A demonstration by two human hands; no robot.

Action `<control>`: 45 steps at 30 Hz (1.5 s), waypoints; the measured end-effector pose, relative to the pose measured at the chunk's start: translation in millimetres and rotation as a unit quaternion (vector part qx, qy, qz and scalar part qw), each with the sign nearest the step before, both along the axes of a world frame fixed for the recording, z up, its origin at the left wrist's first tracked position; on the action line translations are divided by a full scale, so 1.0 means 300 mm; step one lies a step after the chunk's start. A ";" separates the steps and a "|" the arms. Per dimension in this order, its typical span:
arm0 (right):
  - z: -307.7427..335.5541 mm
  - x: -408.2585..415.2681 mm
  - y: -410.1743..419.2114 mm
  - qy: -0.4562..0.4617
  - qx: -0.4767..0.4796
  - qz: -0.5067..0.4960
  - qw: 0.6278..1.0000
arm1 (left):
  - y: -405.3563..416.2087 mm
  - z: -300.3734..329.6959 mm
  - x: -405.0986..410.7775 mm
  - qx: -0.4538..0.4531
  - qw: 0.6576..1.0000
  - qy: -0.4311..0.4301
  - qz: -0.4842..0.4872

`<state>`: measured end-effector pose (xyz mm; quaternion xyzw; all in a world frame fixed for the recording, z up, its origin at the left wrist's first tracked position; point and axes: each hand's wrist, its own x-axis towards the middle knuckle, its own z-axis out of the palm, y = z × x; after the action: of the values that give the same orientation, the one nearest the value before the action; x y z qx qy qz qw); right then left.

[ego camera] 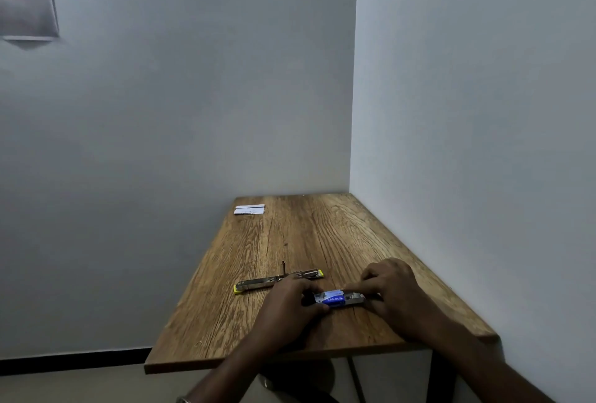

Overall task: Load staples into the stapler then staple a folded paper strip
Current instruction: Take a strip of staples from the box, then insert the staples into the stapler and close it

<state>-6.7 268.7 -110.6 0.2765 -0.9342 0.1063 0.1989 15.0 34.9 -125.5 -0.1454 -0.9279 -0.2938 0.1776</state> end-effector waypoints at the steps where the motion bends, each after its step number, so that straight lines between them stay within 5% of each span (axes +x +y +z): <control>1: 0.002 0.005 -0.005 0.000 -0.038 0.001 0.999 | 0.000 0.000 -0.001 -0.001 1.000 -0.001 -0.001; 6: 0.007 0.011 -0.016 -0.064 -0.290 -0.023 0.955 | 0.000 0.001 0.000 0.001 1.000 -0.006 -0.008; 11: 0.043 -0.024 -0.033 -0.142 -0.372 0.004 0.917 | -0.014 0.020 0.017 0.109 0.994 0.014 -0.001; 18: 0.105 -0.107 -0.131 -0.170 -0.332 0.062 0.926 | -0.150 0.050 0.000 0.146 0.979 0.105 0.094; 25: 0.122 -0.203 -0.274 -0.144 -0.178 0.073 0.971 | -0.220 0.017 -0.051 0.013 0.981 0.093 0.168; 31: 0.091 -0.247 -0.339 -0.150 -0.102 0.082 0.980 | -0.224 -0.018 -0.067 -0.092 0.982 0.068 0.149; 45: 0.083 -0.274 -0.341 -0.204 -0.096 0.091 0.970 | -0.227 -0.019 -0.068 -0.063 0.988 0.059 0.130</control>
<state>-88.9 166.3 -85.8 0.3125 -0.9113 0.2673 0.0189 -5.6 -33.3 -131.0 -0.0516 -0.9434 -0.2005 0.2591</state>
